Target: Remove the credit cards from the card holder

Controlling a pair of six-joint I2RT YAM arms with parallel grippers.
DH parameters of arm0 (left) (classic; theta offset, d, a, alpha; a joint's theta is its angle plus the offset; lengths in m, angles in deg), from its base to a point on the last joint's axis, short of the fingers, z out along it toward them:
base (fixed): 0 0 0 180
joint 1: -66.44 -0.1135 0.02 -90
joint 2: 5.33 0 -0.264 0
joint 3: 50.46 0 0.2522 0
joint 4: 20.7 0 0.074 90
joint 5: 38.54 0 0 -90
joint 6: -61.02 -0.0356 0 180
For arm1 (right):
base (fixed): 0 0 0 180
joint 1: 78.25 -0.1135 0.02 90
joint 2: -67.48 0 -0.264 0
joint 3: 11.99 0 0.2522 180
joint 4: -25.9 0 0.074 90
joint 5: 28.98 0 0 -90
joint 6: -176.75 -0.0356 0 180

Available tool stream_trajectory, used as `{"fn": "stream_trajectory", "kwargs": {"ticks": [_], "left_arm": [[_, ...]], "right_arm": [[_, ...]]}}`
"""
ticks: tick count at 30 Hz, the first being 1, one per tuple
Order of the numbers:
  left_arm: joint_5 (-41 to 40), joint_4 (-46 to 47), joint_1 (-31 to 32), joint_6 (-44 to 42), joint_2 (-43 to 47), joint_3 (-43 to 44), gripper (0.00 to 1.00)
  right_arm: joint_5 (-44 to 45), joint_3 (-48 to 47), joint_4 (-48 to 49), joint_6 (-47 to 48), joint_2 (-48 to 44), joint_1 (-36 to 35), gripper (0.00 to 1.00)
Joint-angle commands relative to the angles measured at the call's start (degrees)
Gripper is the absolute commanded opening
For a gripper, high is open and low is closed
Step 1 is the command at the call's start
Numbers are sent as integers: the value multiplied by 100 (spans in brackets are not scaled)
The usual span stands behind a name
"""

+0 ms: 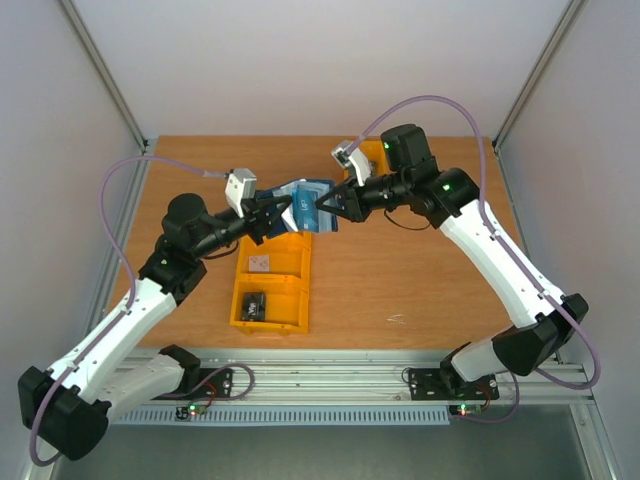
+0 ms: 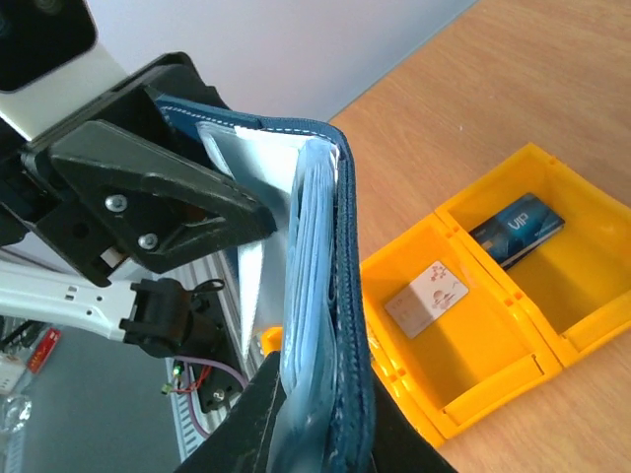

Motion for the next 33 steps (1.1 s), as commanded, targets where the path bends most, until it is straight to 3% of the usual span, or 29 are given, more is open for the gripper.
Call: {"fn": "stream_trajectory", "kwargs": {"ticks": [1,4,9,16,19,24,27,33], "left_arm": [[-993,144,-13,-161,-17,30,31],[-1791,-39,-13,-456,-27,-24,47],[-2725,-135,-15,-632,-40,-84,62],[-1593,169,-13,-930,115,-116,71],[-1022,268,-13,-922,147,-100,70],[1108,9,188,-976,45,24,51],[1034,-154,403,-751,-107,50,40],[27,-447,411,-467,-395,305,38]], "right_arm": [[145,-135,-12,-239,73,98,1],[384,-216,-157,-352,100,180,1],[591,-206,-201,-963,287,329,1],[856,-99,-79,-2100,715,486,1],[947,-72,15,-2521,844,487,1],[723,-44,253,-2616,898,474,1],[574,-109,240,-2413,844,432,1],[-123,-73,269,-1625,654,408,1]]}}
